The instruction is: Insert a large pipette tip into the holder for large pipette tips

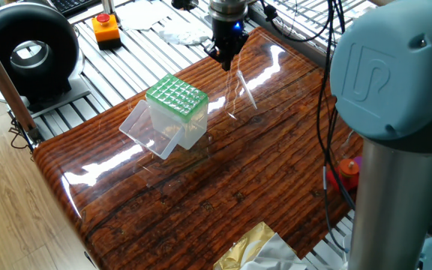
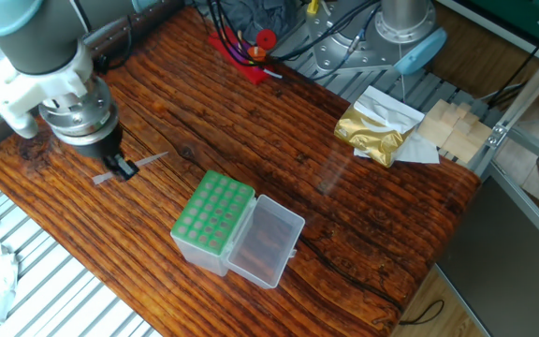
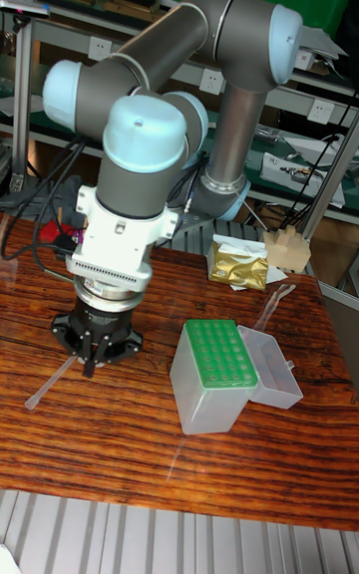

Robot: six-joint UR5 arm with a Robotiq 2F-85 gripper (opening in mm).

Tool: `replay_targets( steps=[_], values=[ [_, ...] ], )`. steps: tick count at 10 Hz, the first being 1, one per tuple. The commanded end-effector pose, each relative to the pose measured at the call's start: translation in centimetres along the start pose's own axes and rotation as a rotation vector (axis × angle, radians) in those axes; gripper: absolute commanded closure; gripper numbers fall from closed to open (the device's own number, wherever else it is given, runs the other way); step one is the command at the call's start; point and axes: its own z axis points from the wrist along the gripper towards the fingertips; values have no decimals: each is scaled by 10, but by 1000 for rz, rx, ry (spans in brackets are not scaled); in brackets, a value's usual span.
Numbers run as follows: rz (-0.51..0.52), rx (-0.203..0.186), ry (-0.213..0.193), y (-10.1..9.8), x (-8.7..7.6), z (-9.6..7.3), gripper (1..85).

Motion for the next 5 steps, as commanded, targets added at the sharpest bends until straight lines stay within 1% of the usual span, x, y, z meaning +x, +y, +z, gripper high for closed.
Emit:
replay_targets(
  steps=[1, 2, 3, 4, 5],
  values=[
    [-17, -11, -90, 6, -28, 1, 847],
    [21, -55, -139, 17, -41, 3, 847],
    [111, -137, -136, 33, -40, 0, 847],
    [221, -211, -116, 47, -34, -4, 847],
    [246, -177, -123, 35, -33, -1, 847]
  ],
)
